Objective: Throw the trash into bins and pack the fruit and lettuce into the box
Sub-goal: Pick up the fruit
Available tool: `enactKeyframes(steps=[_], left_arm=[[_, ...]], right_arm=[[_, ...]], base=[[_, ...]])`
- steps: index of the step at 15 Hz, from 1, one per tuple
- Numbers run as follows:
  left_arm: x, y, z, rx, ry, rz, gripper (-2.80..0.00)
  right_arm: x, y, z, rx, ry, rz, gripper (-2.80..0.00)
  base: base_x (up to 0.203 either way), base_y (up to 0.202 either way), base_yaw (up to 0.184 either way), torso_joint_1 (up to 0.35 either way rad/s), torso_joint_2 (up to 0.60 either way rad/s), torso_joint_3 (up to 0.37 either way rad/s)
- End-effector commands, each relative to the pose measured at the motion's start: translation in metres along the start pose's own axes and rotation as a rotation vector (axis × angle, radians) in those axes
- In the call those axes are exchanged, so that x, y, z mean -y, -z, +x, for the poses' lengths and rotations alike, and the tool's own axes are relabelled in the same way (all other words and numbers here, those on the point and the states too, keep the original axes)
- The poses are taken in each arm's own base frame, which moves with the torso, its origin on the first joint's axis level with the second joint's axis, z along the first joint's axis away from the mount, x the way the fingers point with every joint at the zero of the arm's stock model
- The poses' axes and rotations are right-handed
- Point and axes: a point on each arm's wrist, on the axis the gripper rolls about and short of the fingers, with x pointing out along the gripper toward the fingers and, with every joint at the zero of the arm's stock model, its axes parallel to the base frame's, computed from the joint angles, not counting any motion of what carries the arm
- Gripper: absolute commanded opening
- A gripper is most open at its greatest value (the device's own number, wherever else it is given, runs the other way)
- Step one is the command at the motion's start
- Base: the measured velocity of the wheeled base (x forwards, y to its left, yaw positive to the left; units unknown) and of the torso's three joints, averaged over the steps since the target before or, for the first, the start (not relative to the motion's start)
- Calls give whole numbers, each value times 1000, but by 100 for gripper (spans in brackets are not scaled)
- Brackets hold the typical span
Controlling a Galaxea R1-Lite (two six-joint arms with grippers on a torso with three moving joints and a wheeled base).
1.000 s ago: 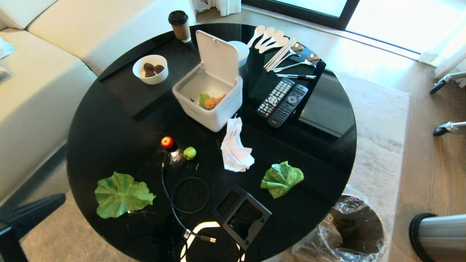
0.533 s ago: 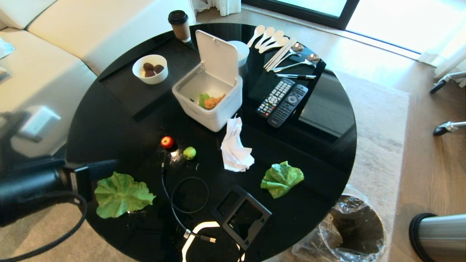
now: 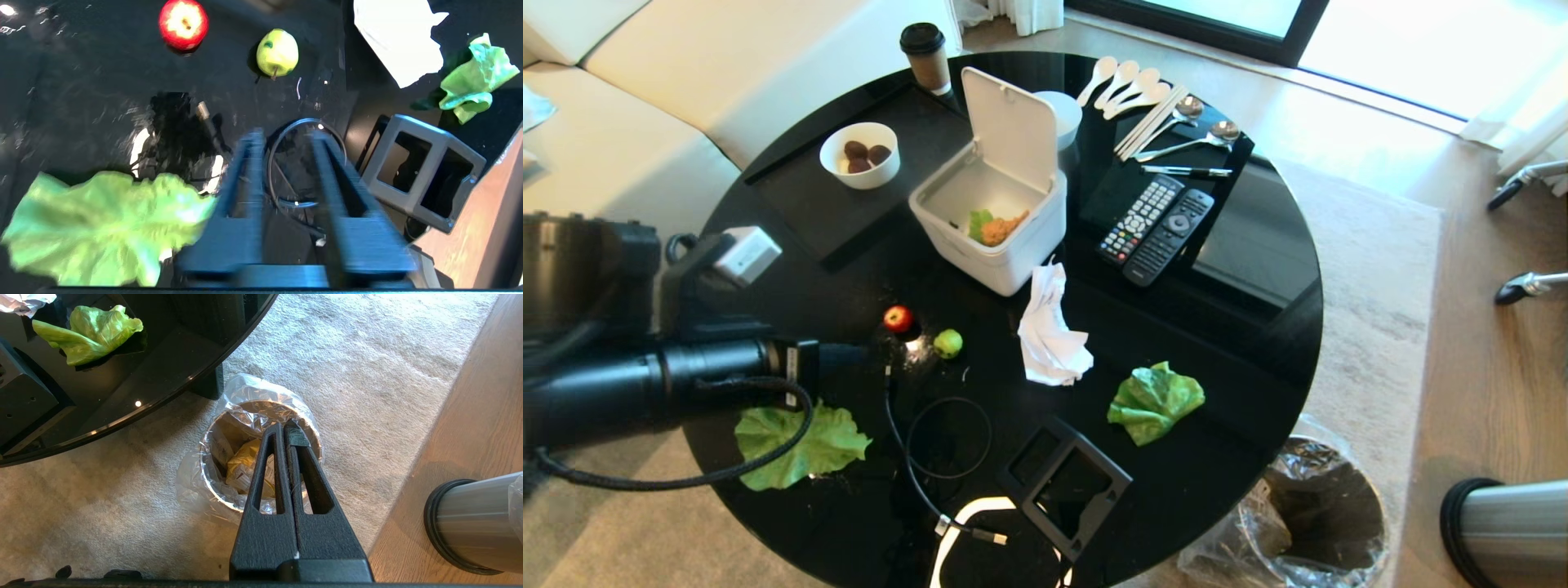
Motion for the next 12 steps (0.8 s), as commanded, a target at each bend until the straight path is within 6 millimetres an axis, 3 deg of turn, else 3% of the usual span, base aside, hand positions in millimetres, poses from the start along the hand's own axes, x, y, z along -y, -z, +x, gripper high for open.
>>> enactKeyframes(steps=[1,12], left_arm=[[0,-2,19,-37,15,3,0],[2,-18,84,-102,53,51,0]], right_arm=[[0,0,0,-1,-1,-1,-280],[0,0,0,-1,-1,-1,-280]], base=[[0,0,0,0,0,0],[0,0,0,0,0,0]])
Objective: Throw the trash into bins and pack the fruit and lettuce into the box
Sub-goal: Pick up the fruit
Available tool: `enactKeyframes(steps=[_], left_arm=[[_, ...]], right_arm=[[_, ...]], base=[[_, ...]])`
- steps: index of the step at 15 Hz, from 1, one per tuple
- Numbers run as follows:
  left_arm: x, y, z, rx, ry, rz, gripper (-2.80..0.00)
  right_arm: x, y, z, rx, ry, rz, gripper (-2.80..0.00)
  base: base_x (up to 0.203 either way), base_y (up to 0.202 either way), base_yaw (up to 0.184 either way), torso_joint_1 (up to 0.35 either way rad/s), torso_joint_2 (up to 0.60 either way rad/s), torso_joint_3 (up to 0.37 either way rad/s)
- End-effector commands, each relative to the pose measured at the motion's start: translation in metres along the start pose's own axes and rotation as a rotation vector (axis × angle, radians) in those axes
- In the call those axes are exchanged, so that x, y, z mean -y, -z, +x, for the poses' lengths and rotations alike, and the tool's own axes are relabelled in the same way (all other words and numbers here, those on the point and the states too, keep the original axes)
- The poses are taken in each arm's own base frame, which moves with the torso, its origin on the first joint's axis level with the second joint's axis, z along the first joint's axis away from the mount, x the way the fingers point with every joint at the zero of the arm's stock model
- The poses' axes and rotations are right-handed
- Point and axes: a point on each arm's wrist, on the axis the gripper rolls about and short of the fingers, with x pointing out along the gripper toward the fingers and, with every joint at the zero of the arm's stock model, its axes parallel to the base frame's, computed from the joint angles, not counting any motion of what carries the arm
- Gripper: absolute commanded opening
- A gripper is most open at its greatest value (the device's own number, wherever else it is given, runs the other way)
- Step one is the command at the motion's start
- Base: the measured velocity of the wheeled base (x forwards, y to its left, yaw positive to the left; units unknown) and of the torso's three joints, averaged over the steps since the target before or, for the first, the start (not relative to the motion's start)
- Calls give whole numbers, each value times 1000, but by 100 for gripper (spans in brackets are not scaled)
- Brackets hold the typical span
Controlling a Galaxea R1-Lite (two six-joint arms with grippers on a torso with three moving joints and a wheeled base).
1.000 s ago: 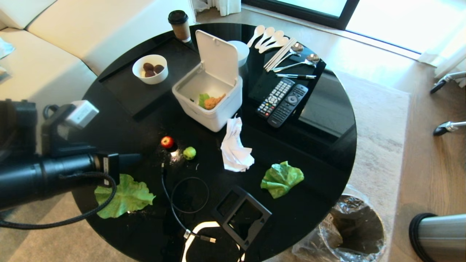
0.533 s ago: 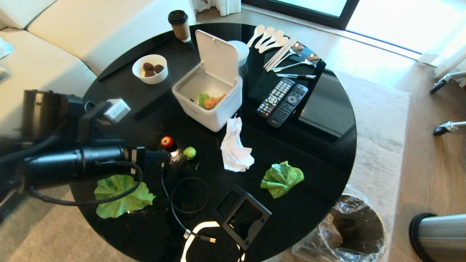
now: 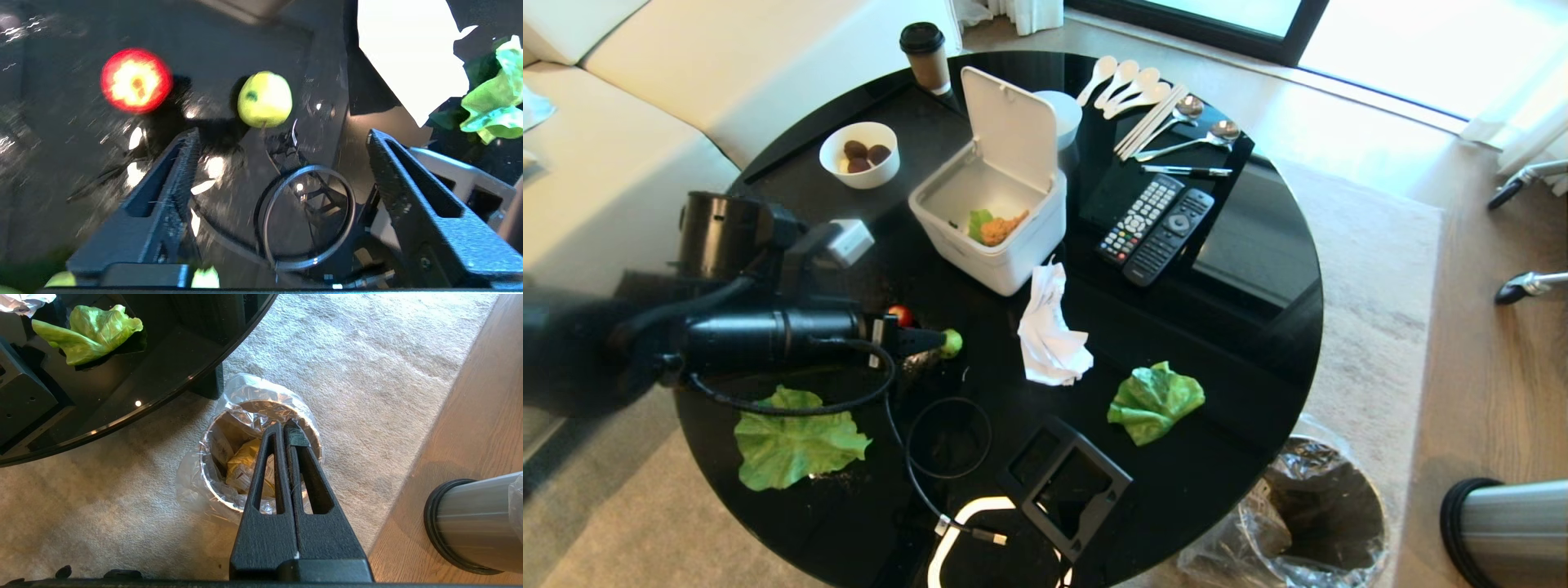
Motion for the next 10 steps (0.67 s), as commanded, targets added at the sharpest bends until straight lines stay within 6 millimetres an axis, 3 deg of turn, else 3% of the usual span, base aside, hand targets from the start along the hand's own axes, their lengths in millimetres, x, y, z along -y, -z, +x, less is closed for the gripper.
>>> enactKeyframes(steps=[1,10], left_arm=[[0,2,21,-38,13,15,0],[0,4,53,-84,22,151,0]], right_arm=[[0,0,0,-1,-1,0,-280],[0,0,0,-1,-1,0,-280]], base=[[0,0,0,0,0,0],[0,0,0,0,0,0]])
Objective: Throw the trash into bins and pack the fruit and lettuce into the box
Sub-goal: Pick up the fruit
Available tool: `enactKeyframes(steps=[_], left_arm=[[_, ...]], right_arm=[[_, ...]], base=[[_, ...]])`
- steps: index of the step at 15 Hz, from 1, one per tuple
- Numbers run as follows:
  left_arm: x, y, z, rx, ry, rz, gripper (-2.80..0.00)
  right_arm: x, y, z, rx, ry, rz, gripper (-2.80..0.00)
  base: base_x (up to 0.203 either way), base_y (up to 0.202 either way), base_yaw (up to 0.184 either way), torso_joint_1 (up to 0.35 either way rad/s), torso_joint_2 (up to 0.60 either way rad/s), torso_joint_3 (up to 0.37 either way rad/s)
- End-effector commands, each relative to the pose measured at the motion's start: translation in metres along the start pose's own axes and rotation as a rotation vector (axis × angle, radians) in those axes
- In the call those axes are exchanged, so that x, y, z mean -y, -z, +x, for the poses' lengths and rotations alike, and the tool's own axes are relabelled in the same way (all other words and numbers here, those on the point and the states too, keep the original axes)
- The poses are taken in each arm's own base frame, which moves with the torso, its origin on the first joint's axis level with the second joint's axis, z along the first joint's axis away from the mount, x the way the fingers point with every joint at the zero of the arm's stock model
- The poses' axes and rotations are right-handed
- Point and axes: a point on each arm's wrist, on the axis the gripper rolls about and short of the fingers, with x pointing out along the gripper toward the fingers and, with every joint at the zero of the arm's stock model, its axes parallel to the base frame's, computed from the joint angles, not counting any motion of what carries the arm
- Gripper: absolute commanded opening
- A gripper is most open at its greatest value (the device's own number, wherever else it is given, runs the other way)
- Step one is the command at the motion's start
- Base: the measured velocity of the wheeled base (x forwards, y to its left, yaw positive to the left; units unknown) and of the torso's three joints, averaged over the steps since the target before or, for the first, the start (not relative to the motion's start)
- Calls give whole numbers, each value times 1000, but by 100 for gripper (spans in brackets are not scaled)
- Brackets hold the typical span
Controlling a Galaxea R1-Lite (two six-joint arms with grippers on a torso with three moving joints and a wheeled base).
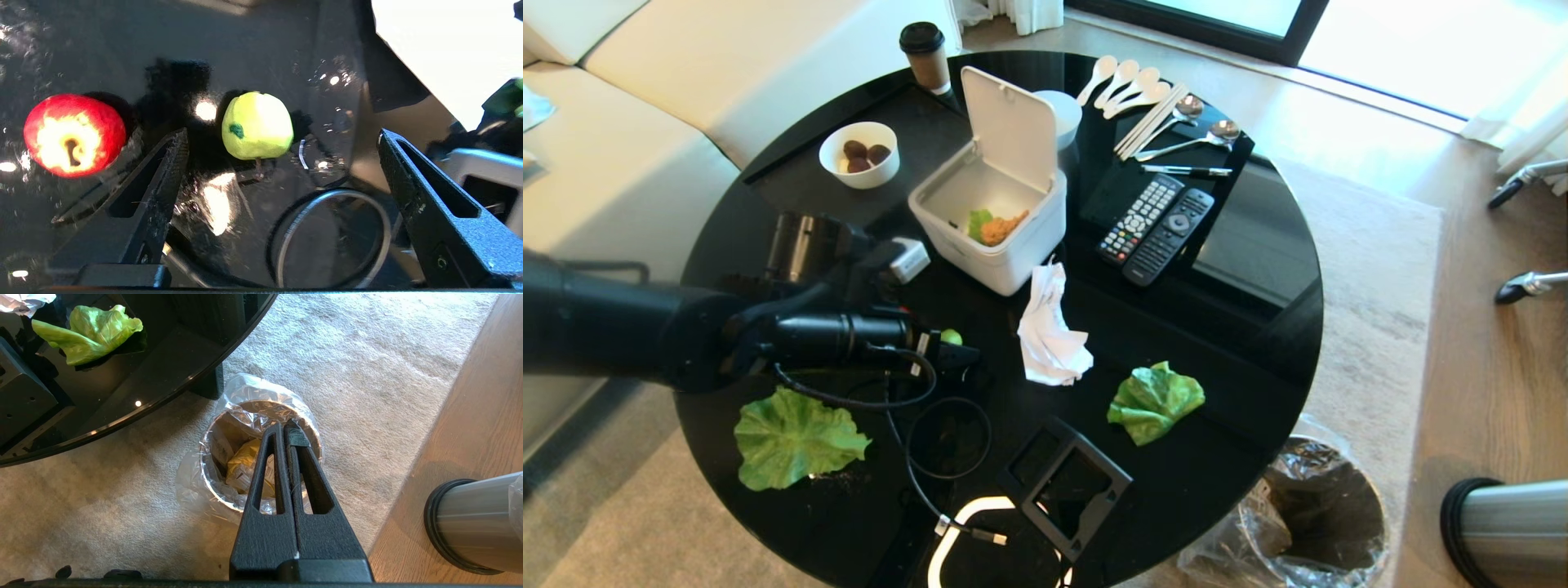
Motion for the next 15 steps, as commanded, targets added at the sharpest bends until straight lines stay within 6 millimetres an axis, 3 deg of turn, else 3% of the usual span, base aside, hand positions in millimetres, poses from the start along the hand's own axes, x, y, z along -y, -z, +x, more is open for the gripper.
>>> enactKeyframes(steps=[1,15], left_arm=[[-2,1,7,-13,-7,45,0],[-6,-5,23,-42,-56,156,0]], right_arm=[[0,0,0,-1,-1,-1,-280],[0,0,0,-3,-1,-1,-280]], base=[[0,0,0,0,0,0],[0,0,0,0,0,0]])
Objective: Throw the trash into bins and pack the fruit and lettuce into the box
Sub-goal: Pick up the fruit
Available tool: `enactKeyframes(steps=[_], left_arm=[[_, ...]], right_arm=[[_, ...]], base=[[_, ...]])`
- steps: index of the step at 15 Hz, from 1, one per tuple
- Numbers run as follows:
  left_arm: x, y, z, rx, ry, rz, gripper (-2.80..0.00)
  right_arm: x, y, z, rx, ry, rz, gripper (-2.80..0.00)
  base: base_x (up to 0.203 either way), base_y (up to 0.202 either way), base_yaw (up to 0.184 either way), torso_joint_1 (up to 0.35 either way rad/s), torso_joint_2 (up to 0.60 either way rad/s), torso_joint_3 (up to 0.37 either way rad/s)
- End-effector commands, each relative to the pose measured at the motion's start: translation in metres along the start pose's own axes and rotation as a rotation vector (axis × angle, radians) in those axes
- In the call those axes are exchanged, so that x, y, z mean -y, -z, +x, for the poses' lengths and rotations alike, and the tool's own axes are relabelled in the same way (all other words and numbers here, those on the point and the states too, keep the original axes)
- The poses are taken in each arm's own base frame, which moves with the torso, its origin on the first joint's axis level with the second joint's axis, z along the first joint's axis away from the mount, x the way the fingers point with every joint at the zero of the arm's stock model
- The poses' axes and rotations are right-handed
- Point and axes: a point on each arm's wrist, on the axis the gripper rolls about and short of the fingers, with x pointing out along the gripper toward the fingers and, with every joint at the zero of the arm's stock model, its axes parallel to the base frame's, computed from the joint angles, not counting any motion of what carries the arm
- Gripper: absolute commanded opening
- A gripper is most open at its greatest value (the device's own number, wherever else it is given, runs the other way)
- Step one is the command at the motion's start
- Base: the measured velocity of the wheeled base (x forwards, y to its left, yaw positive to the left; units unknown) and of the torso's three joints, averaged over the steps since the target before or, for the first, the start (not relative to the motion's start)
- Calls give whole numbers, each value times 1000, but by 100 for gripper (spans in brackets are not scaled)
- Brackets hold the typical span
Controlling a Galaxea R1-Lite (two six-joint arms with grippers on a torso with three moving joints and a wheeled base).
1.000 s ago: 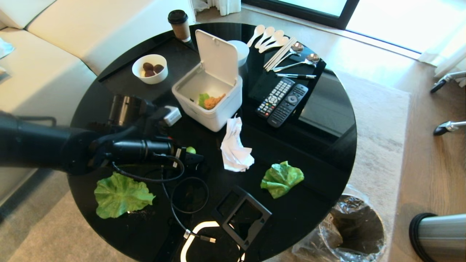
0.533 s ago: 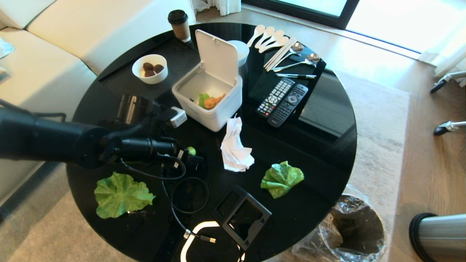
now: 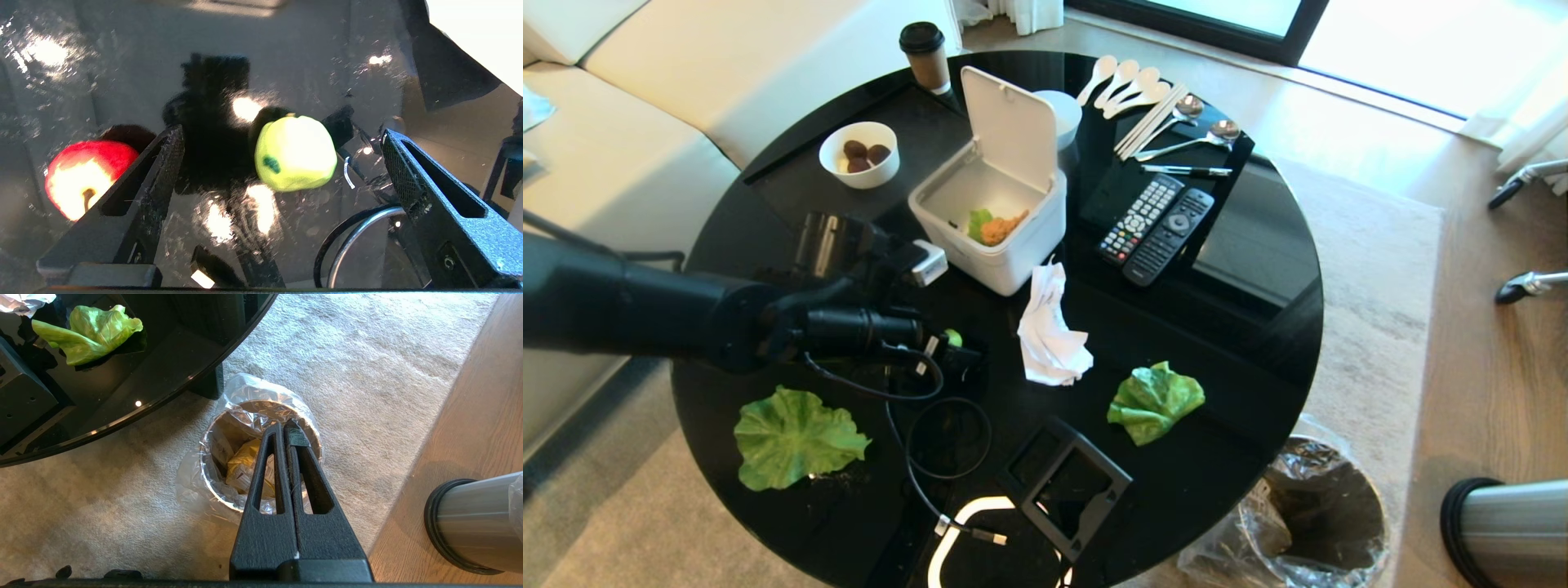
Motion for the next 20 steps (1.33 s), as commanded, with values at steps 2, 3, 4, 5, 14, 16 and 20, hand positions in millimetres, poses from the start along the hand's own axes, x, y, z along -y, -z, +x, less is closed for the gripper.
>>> enactKeyframes(steps=[2,3,4,5,14,16,20], left_arm=[[3,-1,4,-3,12,8,0],[3,0,6,-6,11,9,0],[4,0,7,-7,12,10,0],[4,0,7,-7,12,10,0],[4,2,10,-31,-25,91,0],[5,1,7,-29,-30,94,0],[5,1,3,-26,-37,100,0]], right_arm=[[0,0,0,-2,-1,-1,-280],[0,0,0,-1,-1,-1,-280],[0,0,0,-1,-1,-1,-280],[0,0,0,-1,-1,-1,-280],[0,0,0,-2,-1,-1,-280],[0,0,0,-1,-1,-1,-280],[0,0,0,-1,-1,-1,-280]], base=[[0,0,0,0,0,0],[0,0,0,0,0,0],[0,0,0,0,0,0],[0,0,0,0,0,0],[0,0,0,0,0,0],[0,0,0,0,0,0],[0,0,0,0,0,0]])
